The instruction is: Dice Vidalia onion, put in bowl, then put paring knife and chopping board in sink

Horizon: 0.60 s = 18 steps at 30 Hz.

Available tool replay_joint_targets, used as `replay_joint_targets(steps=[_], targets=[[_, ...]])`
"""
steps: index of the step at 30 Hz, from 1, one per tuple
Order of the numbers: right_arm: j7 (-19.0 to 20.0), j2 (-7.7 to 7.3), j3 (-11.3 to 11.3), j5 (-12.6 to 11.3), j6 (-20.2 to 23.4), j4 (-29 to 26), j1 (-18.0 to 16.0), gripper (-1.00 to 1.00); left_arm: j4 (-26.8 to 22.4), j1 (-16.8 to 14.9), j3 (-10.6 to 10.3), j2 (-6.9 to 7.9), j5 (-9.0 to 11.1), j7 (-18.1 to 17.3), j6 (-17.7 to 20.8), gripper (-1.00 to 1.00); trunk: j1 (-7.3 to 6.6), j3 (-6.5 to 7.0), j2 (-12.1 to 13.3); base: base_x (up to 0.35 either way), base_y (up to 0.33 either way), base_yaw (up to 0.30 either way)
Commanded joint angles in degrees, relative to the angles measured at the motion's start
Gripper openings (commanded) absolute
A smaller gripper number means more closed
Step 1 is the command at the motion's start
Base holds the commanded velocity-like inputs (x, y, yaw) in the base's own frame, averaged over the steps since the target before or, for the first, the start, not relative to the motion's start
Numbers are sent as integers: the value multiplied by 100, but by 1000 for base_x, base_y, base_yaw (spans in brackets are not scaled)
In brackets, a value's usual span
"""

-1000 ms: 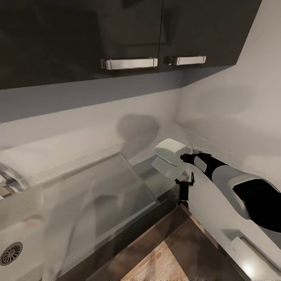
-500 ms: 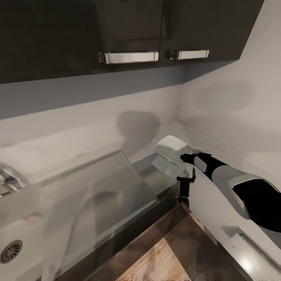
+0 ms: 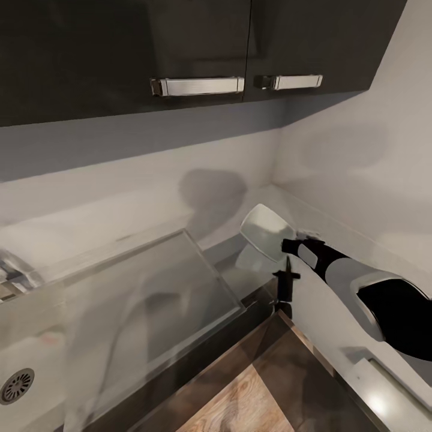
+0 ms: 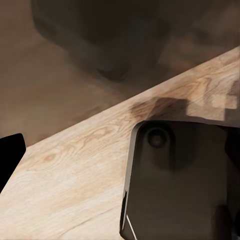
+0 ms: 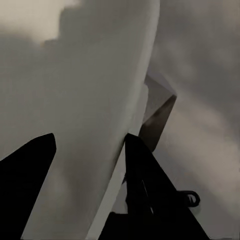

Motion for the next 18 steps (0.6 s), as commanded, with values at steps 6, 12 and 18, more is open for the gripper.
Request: replay_joint_targets(steps=[6, 12, 18], targets=[[-36, -5, 70, -69, 32, -10, 16, -100, -12, 2, -49, 2, 36, 34, -6, 100, 2, 0, -7, 0, 0, 0], [-37, -2, 70, -70, 34, -10, 16, -100, -12, 5, -49, 4, 36, 34, -6, 100, 2, 49, -7, 0, 0, 0], [-27, -2, 70, -74, 33, -10, 17, -100, -12, 4, -49, 5, 36, 34, -6, 100, 2, 103, -7, 0, 0, 0]])
